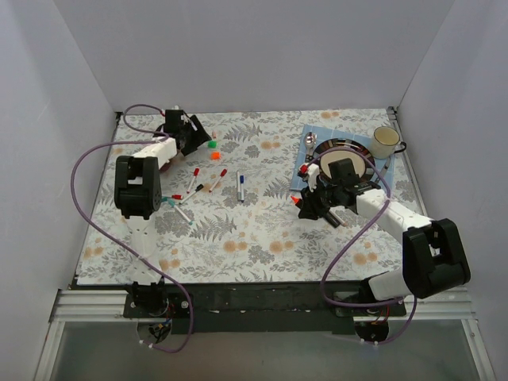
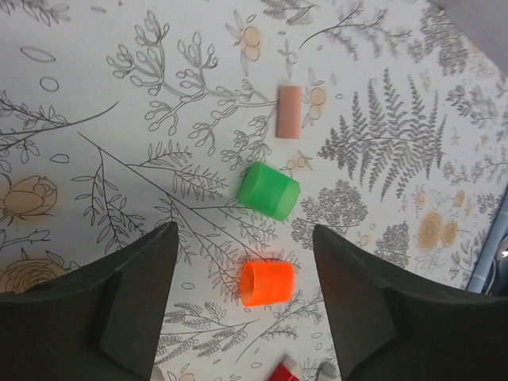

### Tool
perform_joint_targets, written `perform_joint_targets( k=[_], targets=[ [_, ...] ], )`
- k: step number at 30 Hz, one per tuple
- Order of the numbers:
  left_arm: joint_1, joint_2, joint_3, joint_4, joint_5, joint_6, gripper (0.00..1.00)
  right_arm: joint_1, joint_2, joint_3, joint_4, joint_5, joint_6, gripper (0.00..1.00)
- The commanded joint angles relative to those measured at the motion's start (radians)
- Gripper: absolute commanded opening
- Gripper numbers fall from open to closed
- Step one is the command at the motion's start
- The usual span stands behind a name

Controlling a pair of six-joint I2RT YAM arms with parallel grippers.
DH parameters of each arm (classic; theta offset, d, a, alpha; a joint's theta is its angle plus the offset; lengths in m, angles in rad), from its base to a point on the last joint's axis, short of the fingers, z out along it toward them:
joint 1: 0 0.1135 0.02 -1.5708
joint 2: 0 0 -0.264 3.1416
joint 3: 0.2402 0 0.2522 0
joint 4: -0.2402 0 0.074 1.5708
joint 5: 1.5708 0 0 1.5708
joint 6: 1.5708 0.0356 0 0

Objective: Open the pen caps

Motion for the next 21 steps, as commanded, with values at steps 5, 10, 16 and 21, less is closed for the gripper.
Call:
perform_joint_targets(
  k=[5,10,16,21],
  targets=[
    [0.008,-0.417,-0.199,0.126,0.103,0.028,0.84,-0.005,0.078,0.029,-0.05,0.345,-0.071,0.01],
    [0.008,-0.704,-0.458,0.209,0.163,0.015,0.97,-0.005,0.086,0.008,-0.059,0.425,-0.091,0.08],
    [0.008,-1.018,-0.736,0.269,0.206,0.004,0.98,-0.004,0.101,0.002,-0.076,0.458,-0.099,0.22],
    [0.008,-1.185,-0.89,0.223,0.243,-0.001,0.98,-0.005,0.103,-0.004,-0.076,0.466,-0.1,0.27]
  ],
)
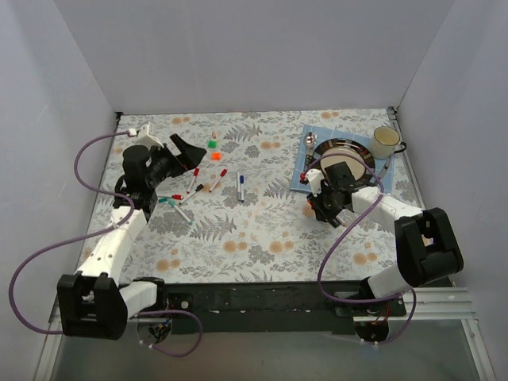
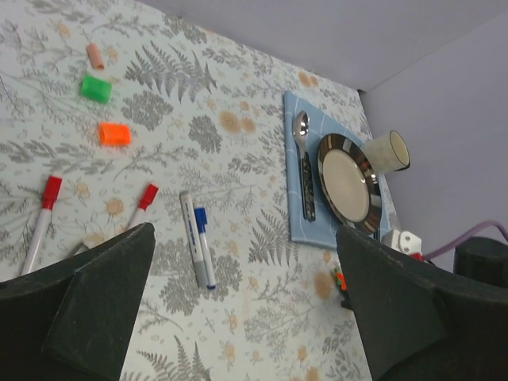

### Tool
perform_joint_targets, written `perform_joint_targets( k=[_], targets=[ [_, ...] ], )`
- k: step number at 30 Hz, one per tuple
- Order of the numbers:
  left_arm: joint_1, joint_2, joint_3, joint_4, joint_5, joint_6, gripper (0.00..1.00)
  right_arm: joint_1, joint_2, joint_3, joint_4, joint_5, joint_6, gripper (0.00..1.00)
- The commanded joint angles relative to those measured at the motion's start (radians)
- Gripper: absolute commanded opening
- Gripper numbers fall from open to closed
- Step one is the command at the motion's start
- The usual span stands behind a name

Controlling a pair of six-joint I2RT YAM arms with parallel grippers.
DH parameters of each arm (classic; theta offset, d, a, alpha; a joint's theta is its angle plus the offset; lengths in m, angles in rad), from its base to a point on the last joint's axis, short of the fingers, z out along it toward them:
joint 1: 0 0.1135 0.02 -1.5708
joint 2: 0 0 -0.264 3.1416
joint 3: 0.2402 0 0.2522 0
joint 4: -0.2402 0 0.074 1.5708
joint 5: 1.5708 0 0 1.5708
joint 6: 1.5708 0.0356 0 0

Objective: Open the pen caps

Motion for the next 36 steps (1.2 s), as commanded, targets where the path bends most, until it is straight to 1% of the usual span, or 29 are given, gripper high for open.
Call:
perform_joint_targets(
  k=[1,3,4,6,8,9,11,12,13,14,15,18,21,22,23,25,26,27,28,29,30,32,33,35,36],
  targets=[
    [0.004,-0.128,-0.092,-0.035,0.065,-0.012,0.98,-0.005,0.006,-0.004,-0.008,0.03,-0.015,0.28],
    [0.004,-0.174,-0.145,-0.061,0.058,-0.096,0.98,-0.005,0.007,-0.006,-0.008,0.033,-0.016,0.28],
    [0.005,-0.182,-0.159,-0.067,0.056,-0.111,0.98,-0.005,0.009,-0.006,-0.01,0.033,-0.016,0.29],
    [0.005,-0.194,-0.196,-0.067,0.119,-0.119,0.98,-0.005,0.012,-0.006,-0.011,0.033,-0.018,0.33],
    [0.005,-0.205,-0.221,-0.067,0.146,-0.122,0.98,-0.004,0.015,-0.006,-0.011,0.037,-0.018,0.34],
    [0.005,-0.214,-0.241,-0.065,0.151,-0.127,0.98,-0.004,0.015,-0.006,-0.011,0.037,-0.018,0.37],
    [0.004,-0.216,-0.251,-0.067,0.154,-0.128,0.98,-0.005,0.016,-0.004,-0.013,0.04,-0.018,0.38],
    [0.004,-0.208,-0.253,-0.065,0.157,-0.135,0.98,-0.004,0.016,-0.004,-0.013,0.04,-0.018,0.42],
    [0.001,-0.202,-0.252,-0.067,0.157,-0.142,0.98,-0.005,0.016,-0.004,-0.014,0.038,-0.018,0.42],
    [-0.012,-0.196,-0.248,-0.103,0.153,-0.145,0.98,-0.004,0.016,-0.004,-0.014,0.038,-0.019,0.43],
    [-0.022,-0.185,-0.244,-0.113,0.139,-0.142,0.98,-0.004,0.015,-0.003,-0.014,0.038,-0.019,0.45],
    [-0.071,-0.161,-0.229,-0.144,0.09,-0.135,0.98,-0.004,0.018,-0.003,-0.017,0.041,-0.019,0.45],
    [-0.128,-0.144,-0.219,-0.154,0.016,-0.128,0.98,-0.004,0.006,0.002,-0.019,0.038,-0.018,0.44],
    [-0.145,-0.136,-0.21,-0.162,-0.038,-0.122,0.98,-0.004,-0.006,0.003,-0.019,0.032,-0.018,0.44],
    [-0.179,-0.115,-0.193,-0.179,-0.065,-0.106,0.98,-0.004,-0.014,0.005,-0.019,0.029,-0.021,0.44],
    [-0.206,-0.078,-0.167,-0.197,-0.115,-0.081,0.98,-0.004,-0.037,0.008,-0.027,0.006,-0.028,0.44],
    [-0.223,-0.032,-0.155,-0.212,-0.151,-0.06,0.98,-0.004,-0.045,0.009,-0.03,-0.003,-0.034,0.44],
    [-0.229,-0.007,-0.115,-0.228,-0.165,-0.012,0.98,-0.004,-0.054,0.011,-0.031,-0.011,-0.045,0.44],
    [-0.233,0.016,-0.095,-0.24,-0.177,0.02,0.97,-0.002,-0.072,0.014,-0.031,-0.025,-0.051,0.45],
    [-0.233,0.046,-0.069,-0.258,-0.188,0.049,0.92,-0.005,-0.082,0.013,-0.034,-0.034,-0.057,0.45],
    [-0.233,0.097,-0.02,-0.271,-0.186,0.112,0.9,-0.005,-0.092,0.012,-0.036,-0.043,-0.067,0.45],
    [-0.234,0.154,0.037,-0.295,-0.18,0.17,0.86,-0.005,-0.123,0.014,-0.039,-0.083,-0.079,0.45],
    [-0.234,0.207,0.061,-0.306,-0.182,0.206,0.86,-0.005,-0.134,0.014,-0.04,-0.097,-0.085,0.45],
    [-0.234,0.261,0.144,-0.332,-0.191,0.301,0.85,-0.005,-0.16,0.014,-0.044,-0.134,-0.102,0.45],
    [-0.236,0.325,0.178,-0.343,-0.198,0.33,0.83,-0.005,-0.168,0.013,-0.044,-0.146,-0.107,0.45]
  ],
)
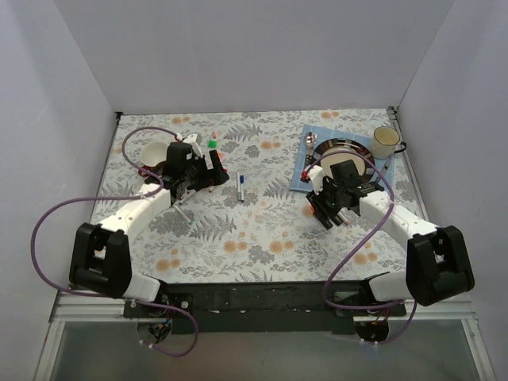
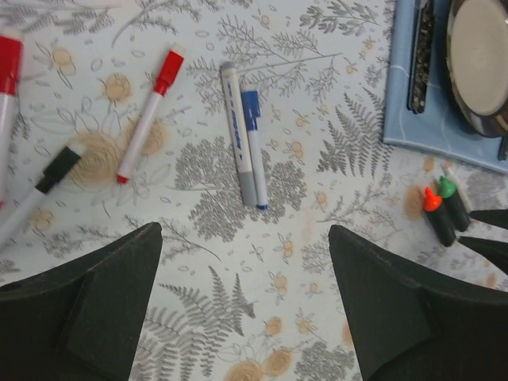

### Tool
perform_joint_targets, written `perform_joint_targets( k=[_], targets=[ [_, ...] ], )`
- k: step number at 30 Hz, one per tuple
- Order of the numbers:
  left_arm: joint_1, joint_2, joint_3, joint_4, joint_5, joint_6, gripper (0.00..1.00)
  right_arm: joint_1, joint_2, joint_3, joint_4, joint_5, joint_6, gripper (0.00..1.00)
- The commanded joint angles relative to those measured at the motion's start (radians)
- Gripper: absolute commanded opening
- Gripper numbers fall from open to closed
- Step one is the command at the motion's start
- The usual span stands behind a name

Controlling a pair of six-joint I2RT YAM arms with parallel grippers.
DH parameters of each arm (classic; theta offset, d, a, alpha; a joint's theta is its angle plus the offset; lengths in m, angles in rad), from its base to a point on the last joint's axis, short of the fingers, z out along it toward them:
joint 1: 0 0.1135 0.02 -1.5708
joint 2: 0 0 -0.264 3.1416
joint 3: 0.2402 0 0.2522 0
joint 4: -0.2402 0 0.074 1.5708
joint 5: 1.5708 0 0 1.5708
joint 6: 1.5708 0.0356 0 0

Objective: Open the pen caps

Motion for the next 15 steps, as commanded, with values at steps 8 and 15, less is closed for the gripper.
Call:
perform_joint_targets(
  k=[8,15],
  targets=[
    [-0.02,0.435,0.459,-0.261,-0.104,0.438,0.61,-0.005,-0.104,0.008,-0.012,-0.15,-0.059,0.45],
    [-0.054,0.596,0.618,-0.314,-0.224,0.494,0.51,-0.005,-0.107,0.008,-0.017,-0.169,-0.059,0.45]
  ],
)
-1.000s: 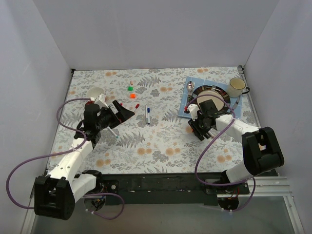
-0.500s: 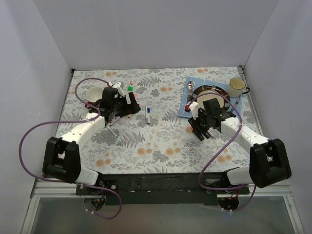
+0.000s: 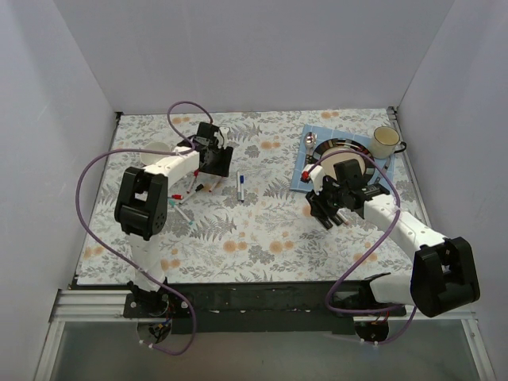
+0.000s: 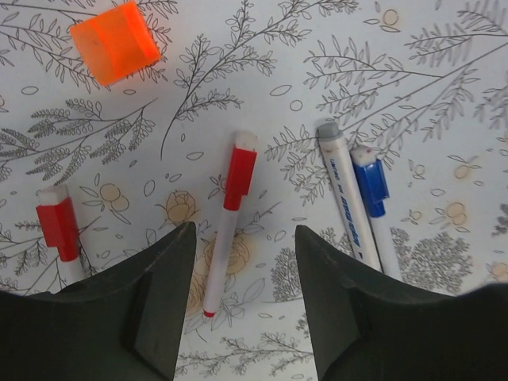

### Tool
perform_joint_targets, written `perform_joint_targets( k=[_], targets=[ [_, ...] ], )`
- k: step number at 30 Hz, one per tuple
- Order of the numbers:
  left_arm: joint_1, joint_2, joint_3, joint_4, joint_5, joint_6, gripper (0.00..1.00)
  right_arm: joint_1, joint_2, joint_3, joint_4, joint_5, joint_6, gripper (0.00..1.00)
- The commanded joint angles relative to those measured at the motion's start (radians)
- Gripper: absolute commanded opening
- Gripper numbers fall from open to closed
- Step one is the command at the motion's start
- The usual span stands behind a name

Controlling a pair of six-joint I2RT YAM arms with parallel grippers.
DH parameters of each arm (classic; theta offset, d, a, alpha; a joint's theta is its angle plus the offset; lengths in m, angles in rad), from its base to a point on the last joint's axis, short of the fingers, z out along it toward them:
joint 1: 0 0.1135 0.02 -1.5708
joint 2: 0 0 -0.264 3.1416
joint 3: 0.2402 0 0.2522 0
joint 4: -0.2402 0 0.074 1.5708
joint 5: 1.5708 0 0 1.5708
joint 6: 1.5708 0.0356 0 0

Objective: Open the pen caps

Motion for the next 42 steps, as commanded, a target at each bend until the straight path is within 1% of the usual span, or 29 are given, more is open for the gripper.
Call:
perform_joint_targets(
  k=[1,6,12,17,28,32,33,36,39,40,41,42],
  targets=[
    [-0.031,0.048,0.124,-0.084,-0.11,0.085,0.51,-0.004,-0.024,0.008,-0.006,-0.038,-0.014,0.45],
    [-0.038,0.132,0.207,-0.121,-0.147,0.102,0.46,-0.004,-0.028,0.006,-0.006,-0.04,-0.014,0.45],
    [-0.043,0.17,0.241,-0.144,-0.167,0.11,0.41,-0.004,-0.03,0.008,-0.006,-0.042,-0.013,0.45],
    [-0.045,0.198,0.268,-0.152,-0.178,0.116,0.4,-0.004,-0.028,0.008,-0.006,-0.043,-0.011,0.45],
    [-0.051,0.233,0.279,-0.16,-0.141,0.114,0.36,-0.005,-0.03,0.009,-0.008,-0.043,-0.011,0.45],
    [-0.051,0.259,0.29,-0.169,-0.132,0.113,0.3,-0.005,-0.036,0.011,-0.006,-0.045,-0.011,0.45],
    [-0.051,0.265,0.291,-0.171,-0.124,0.113,0.24,-0.005,-0.039,0.011,-0.008,-0.048,-0.011,0.45],
    [-0.051,0.275,0.29,-0.174,-0.115,0.106,0.16,-0.005,-0.039,0.011,-0.006,-0.052,-0.01,0.45],
    [-0.052,0.253,0.265,-0.169,-0.106,0.094,0.07,-0.005,-0.038,0.011,-0.008,-0.051,-0.01,0.45],
    [-0.051,0.241,0.255,-0.155,-0.104,0.091,0.02,-0.005,-0.039,0.011,-0.006,-0.051,-0.01,0.45],
    [-0.051,0.208,0.224,-0.143,-0.101,0.085,0.0,-0.005,-0.039,0.009,-0.008,-0.052,-0.01,0.45],
    [-0.052,0.189,0.209,-0.132,-0.101,0.08,0.0,-0.004,-0.039,0.008,-0.008,-0.054,-0.01,0.45]
  ],
)
